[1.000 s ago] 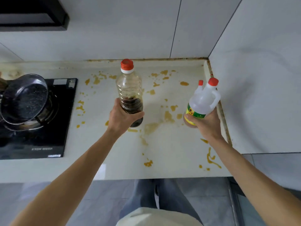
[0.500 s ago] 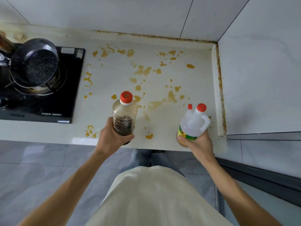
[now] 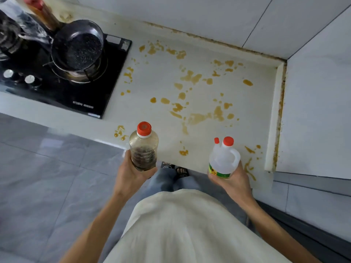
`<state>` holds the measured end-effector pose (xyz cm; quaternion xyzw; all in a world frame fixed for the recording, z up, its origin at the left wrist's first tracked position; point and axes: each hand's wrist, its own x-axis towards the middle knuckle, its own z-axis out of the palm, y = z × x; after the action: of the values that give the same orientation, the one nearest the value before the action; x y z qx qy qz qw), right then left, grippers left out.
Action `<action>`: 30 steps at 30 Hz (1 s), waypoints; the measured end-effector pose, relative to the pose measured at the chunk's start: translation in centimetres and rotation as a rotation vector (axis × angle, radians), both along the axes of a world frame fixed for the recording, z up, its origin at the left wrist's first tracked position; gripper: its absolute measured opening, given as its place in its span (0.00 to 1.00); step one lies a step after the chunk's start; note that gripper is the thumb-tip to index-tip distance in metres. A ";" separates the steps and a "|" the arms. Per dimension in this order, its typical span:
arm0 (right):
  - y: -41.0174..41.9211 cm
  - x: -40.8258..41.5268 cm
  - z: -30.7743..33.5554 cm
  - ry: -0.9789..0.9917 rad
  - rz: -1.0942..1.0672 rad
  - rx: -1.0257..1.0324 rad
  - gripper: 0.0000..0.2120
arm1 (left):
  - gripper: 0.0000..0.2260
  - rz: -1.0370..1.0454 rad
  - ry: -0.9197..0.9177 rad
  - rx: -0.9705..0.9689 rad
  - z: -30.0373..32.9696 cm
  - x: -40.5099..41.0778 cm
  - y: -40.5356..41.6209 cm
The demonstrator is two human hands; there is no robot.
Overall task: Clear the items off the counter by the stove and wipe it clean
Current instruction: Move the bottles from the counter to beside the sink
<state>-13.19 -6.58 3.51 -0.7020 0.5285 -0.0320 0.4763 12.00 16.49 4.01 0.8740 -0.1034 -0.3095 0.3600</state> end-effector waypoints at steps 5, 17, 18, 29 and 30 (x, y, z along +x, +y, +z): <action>-0.6 2.0 -0.5 0.064 0.209 0.002 0.40 | 0.34 0.223 0.024 0.010 -0.7 -4.2 5.3; 6.3 14.1 0.3 -0.005 0.818 -0.005 0.41 | 0.32 0.791 0.088 0.129 -2.5 -18.0 20.1; 7.5 15.2 0.3 -0.008 0.859 -0.003 0.42 | 0.33 0.841 0.100 0.139 -2.6 -19.2 21.1; 21.7 24.6 0.4 0.007 1.114 0.031 0.43 | 0.33 1.151 0.239 0.150 -4.3 -20.8 31.4; 22.7 25.1 0.2 0.017 1.121 0.027 0.42 | 0.33 1.156 0.240 0.141 -4.4 -19.9 32.3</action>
<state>11.90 16.13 3.75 -0.8696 0.0784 0.2385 0.4251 -7.86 48.82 -0.42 0.7693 0.4515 -0.1659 0.4206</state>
